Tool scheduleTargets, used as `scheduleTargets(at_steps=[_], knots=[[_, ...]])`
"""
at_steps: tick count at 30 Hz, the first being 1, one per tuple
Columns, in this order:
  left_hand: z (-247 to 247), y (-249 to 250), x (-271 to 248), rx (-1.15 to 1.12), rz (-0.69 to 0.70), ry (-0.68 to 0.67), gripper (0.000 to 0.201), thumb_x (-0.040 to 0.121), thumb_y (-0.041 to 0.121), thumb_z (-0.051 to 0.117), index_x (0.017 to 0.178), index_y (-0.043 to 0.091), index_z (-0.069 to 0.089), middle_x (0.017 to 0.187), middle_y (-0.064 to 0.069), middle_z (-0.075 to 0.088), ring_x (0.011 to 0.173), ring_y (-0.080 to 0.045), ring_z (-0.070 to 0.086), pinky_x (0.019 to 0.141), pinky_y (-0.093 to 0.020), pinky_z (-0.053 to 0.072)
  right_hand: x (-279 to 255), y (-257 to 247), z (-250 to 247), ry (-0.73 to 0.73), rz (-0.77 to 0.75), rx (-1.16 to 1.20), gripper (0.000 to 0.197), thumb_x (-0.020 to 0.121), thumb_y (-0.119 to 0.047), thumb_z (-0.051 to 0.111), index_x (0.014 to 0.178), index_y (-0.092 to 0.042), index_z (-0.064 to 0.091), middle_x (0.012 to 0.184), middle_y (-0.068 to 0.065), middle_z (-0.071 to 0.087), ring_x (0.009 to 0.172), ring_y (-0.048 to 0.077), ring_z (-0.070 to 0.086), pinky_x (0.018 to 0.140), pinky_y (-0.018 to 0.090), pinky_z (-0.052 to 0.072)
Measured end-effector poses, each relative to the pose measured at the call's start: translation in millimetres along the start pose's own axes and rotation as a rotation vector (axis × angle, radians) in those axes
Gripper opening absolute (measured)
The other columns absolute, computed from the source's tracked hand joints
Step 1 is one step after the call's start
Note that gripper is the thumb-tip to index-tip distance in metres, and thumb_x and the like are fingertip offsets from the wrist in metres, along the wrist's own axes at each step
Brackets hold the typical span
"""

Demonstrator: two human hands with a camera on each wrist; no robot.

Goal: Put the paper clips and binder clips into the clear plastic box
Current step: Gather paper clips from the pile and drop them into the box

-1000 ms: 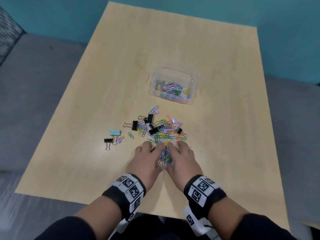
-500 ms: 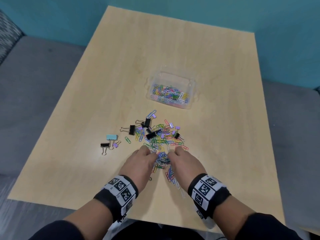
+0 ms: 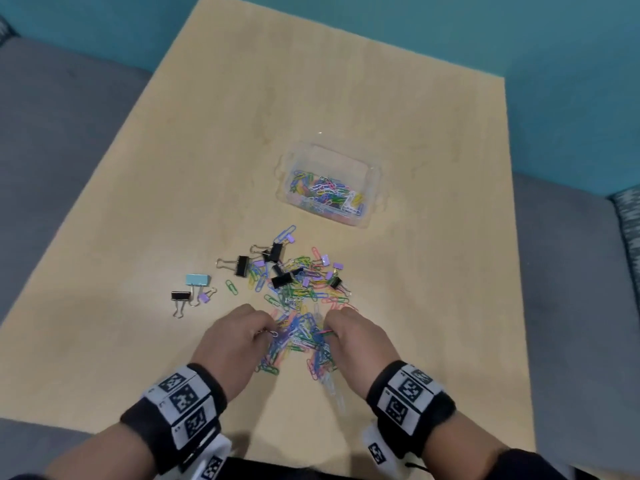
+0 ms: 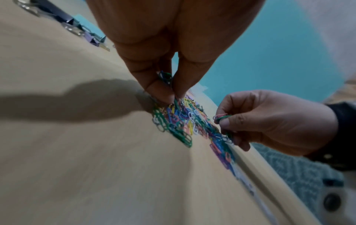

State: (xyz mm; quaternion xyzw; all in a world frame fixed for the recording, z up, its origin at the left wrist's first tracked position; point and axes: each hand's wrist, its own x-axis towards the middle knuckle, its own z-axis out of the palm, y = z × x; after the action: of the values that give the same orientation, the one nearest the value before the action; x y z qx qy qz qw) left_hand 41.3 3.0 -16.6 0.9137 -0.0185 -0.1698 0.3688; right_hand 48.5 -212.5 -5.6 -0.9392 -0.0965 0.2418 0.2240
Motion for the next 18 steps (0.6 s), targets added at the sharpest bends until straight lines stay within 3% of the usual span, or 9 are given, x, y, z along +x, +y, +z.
scheduleTargets(at_steps=[2, 4, 7, 10, 14, 16, 18], knots=[[-4, -3, -1, -0.091, -0.070, -0.016, 0.020, 0.080, 0.010, 0.067, 0.078, 0.030, 0.068, 0.077, 0.011, 0.057, 0.070, -0.009, 0.055, 0.067, -0.027, 0.043, 1, -2, -1, 0.005, -0.018, 0.052, 0.004, 0.092, -0.020, 0.050, 0.090, -0.017, 0.053, 0.087, -0.003, 0.052, 0.079, 0.020, 0.051, 0.069, 0.036, 0.043], [-10, -5, -1, -0.279, -0.181, -0.050, 0.021, 0.081, 0.011, 0.068, 0.074, 0.030, 0.067, 0.072, 0.008, 0.060, 0.062, -0.013, 0.057, 0.066, -0.034, 0.051, 3, -6, -2, 0.013, 0.015, 0.210, 0.005, 0.089, -0.018, 0.056, 0.084, -0.020, 0.055, 0.077, -0.007, 0.053, 0.070, 0.013, 0.049, 0.063, 0.030, 0.040], [-26, 3, 5, -0.565, -0.313, -0.067, 0.017, 0.079, 0.002, 0.070, 0.074, 0.018, 0.070, 0.067, -0.004, 0.067, 0.055, -0.019, 0.057, 0.060, -0.038, 0.055, 10, -10, -8, -0.040, 0.150, 0.629, 0.009, 0.083, -0.015, 0.059, 0.076, -0.020, 0.056, 0.061, -0.006, 0.050, 0.055, 0.014, 0.044, 0.057, 0.029, 0.040], [-43, 22, 23, -0.765, -0.356, -0.068, 0.012, 0.077, -0.005, 0.070, 0.076, 0.006, 0.070, 0.064, -0.016, 0.061, 0.057, -0.024, 0.056, 0.052, -0.030, 0.052, 21, -14, -26, -0.038, 0.228, 0.868, 0.003, 0.082, -0.010, 0.063, 0.081, -0.011, 0.061, 0.065, 0.006, 0.049, 0.052, 0.018, 0.047, 0.047, 0.026, 0.042], [-62, 55, 73, -0.908, -0.338, -0.047, 0.010, 0.076, -0.008, 0.070, 0.079, 0.000, 0.064, 0.064, -0.015, 0.059, 0.052, -0.020, 0.054, 0.047, -0.023, 0.047, 54, -8, -69, 0.090, 0.188, 0.915, 0.007, 0.085, 0.005, 0.062, 0.082, -0.001, 0.059, 0.063, 0.010, 0.049, 0.045, 0.016, 0.049, 0.038, 0.019, 0.039], [-73, 67, 107, -0.916, -0.297, -0.005, 0.011, 0.077, -0.009, 0.067, 0.078, 0.002, 0.063, 0.062, -0.010, 0.061, 0.051, -0.018, 0.055, 0.047, -0.022, 0.050, 79, -5, -90, 0.188, 0.178, 0.847, 0.010, 0.085, 0.003, 0.062, 0.079, -0.005, 0.059, 0.060, 0.005, 0.049, 0.045, 0.013, 0.050, 0.043, 0.025, 0.043], [-81, 80, 141, -0.869, -0.236, 0.040, 0.015, 0.079, -0.009, 0.066, 0.075, 0.005, 0.063, 0.063, -0.007, 0.062, 0.051, -0.016, 0.056, 0.049, -0.021, 0.052, 107, -3, -108, 0.279, 0.177, 0.773, 0.011, 0.084, -0.001, 0.063, 0.077, -0.007, 0.057, 0.059, 0.003, 0.050, 0.047, 0.019, 0.050, 0.048, 0.031, 0.044]])
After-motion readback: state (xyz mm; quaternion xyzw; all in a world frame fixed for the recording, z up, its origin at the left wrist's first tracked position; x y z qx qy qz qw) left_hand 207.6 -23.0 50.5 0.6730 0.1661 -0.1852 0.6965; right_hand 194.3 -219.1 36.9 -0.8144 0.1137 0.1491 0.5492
